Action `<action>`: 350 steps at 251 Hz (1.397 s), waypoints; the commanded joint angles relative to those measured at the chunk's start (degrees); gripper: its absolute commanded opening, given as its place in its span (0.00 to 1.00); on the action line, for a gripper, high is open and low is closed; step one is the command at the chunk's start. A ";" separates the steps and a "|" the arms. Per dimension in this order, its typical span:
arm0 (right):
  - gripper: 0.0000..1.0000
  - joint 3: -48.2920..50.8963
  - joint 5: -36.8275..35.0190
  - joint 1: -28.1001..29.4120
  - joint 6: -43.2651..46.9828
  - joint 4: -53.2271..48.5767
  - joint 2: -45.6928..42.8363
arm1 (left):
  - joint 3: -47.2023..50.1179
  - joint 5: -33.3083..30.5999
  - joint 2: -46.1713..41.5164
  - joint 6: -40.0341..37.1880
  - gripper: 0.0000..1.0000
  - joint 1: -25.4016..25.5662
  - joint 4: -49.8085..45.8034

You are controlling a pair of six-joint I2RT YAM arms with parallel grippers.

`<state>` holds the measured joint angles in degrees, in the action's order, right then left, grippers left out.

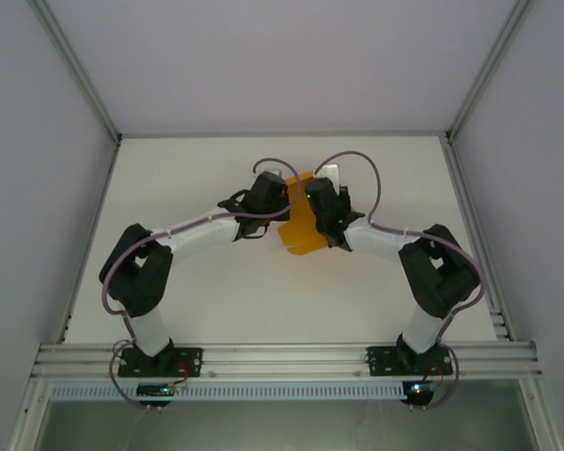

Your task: Assemble paper box

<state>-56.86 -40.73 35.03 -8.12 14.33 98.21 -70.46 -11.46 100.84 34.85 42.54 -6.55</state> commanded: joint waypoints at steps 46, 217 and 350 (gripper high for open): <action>0.26 5.93 19.86 -5.73 -3.48 1.60 -4.57 | 0.37 -0.72 -1.68 -2.16 0.00 -0.26 -5.71; 0.90 21.00 40.01 -8.60 -5.75 -15.02 -45.81 | 2.69 -3.56 -5.29 -10.62 0.00 -0.66 -5.38; 0.42 7.90 57.07 -12.61 -1.20 -17.15 -21.94 | 2.54 -1.17 -5.04 -10.29 0.00 -0.59 -6.02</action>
<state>-45.12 12.29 22.83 -10.74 -3.46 73.45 -67.22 -13.23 96.84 24.86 42.11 -12.05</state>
